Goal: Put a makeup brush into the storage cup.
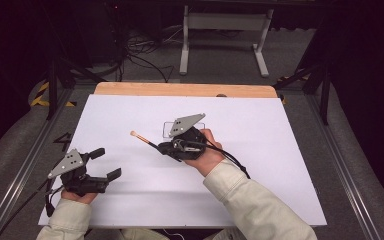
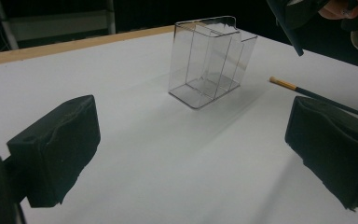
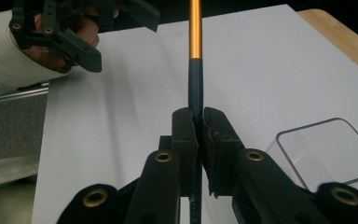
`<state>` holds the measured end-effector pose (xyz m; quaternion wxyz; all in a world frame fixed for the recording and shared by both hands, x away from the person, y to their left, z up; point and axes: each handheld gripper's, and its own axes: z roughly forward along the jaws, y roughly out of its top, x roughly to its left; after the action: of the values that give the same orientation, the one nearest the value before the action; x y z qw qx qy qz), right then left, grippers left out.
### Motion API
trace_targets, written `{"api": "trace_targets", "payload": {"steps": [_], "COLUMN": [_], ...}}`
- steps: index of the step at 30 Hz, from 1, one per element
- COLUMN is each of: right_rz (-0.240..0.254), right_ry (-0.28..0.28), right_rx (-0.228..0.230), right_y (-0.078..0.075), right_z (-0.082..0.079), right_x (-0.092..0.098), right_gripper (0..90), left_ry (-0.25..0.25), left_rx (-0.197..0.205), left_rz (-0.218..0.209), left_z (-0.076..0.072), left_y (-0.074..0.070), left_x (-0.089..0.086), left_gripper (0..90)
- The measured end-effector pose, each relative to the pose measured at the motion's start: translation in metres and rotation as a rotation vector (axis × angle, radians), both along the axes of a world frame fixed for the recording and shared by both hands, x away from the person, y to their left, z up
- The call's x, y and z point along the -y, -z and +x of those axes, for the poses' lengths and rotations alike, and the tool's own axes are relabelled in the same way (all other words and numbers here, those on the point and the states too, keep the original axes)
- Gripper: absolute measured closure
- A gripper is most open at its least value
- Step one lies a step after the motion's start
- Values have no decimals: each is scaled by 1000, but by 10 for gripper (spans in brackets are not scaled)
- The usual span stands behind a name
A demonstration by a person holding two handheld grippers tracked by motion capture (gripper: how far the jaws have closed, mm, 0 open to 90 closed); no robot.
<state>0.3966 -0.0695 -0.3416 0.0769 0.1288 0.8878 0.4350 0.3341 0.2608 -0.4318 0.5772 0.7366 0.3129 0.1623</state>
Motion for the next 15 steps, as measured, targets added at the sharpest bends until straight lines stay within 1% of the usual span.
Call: {"api": "trace_targets", "payload": {"steps": [3,4,5,7,10,12,15], "right_rz": [31,48,48,85,103,127,150], "right_ry": [14,23,23,39,49,61,74], "right_rx": [5,8,8,4,9,19,25], "right_y": [-1,-1,-1,-2,-3,-2,-2], "right_z": [0,0,0,0,0,-1,-2], "right_x": [5,7,7,13,16,19,22], "right_gripper": [836,836,836,836,837,837,837], "left_ry": [2,2,1,3,2,2,4], "left_rx": [-2,-2,-2,-2,-2,-3,-2], "left_rz": [-2,-2,-2,-2,-1,0,2], "left_z": [1,1,1,1,1,0,1], "left_y": [0,0,0,0,0,0,1], "left_x": [0,0,1,1,1,1,1], "left_gripper": [38,38,38,39,38,38,38]}}
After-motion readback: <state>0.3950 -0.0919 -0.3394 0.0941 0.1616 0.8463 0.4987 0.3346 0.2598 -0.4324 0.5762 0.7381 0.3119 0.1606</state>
